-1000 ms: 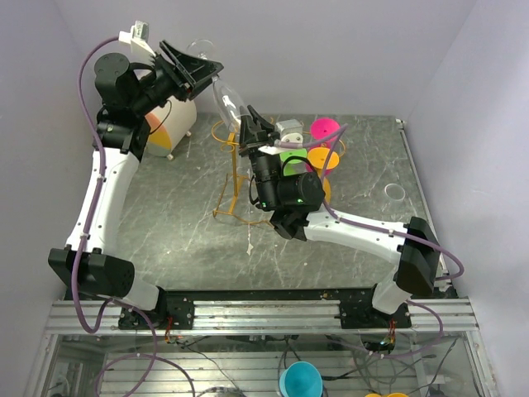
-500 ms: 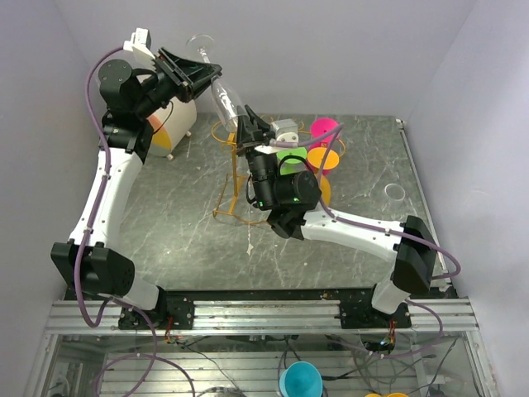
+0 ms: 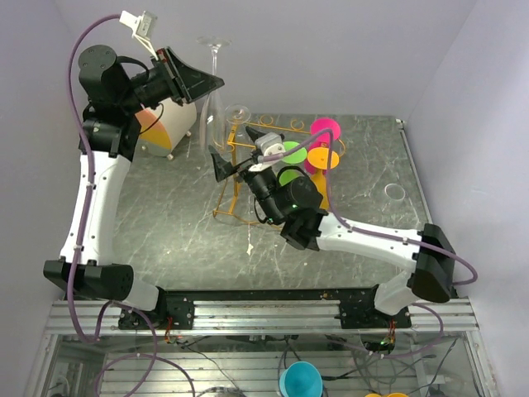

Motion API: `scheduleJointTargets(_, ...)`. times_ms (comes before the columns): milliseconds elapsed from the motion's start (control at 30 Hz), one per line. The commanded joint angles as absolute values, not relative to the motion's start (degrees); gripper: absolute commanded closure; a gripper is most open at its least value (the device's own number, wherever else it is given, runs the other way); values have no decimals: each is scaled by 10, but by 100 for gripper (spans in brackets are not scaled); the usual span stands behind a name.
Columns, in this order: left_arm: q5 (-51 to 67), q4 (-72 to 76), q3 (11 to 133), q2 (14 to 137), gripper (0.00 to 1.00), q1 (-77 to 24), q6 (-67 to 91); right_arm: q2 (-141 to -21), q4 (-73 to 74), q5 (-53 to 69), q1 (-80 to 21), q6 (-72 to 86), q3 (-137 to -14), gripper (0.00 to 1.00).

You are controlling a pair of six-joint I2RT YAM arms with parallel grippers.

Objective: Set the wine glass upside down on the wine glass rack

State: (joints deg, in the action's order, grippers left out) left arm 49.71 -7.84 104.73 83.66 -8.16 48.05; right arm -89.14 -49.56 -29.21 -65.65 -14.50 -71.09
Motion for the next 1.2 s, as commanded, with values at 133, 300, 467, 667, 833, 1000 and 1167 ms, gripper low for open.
scheduleJointTargets(133,544,-274,1096,799,93,-82,237,-748,-330,-236,-659,-75,-642,0)
scheduleJointTargets(300,540,-281,1095,777,93,-79,187,-666,-241,-221,-659,-51,-619,0)
scheduleJointTargets(467,531,-316,1077,763,93,-78,155,-619,-113,-201,-659,-45,-639,0)
scheduleJointTargets(667,546,-409,1009,721,93,-80,32,-594,17,-340,-657,-14,-702,0)
scheduleJointTargets(833,629,-474,934,672,93,-83,-53,-585,17,-390,-652,-1,-699,0)
scheduleJointTargets(1000,631,-461,834,613,93,-86,-123,-604,2,-397,-649,0,-710,0)
scheduleJointTargets(1167,589,-383,741,591,93,-90,-130,-614,-37,-412,-643,-1,-698,2)
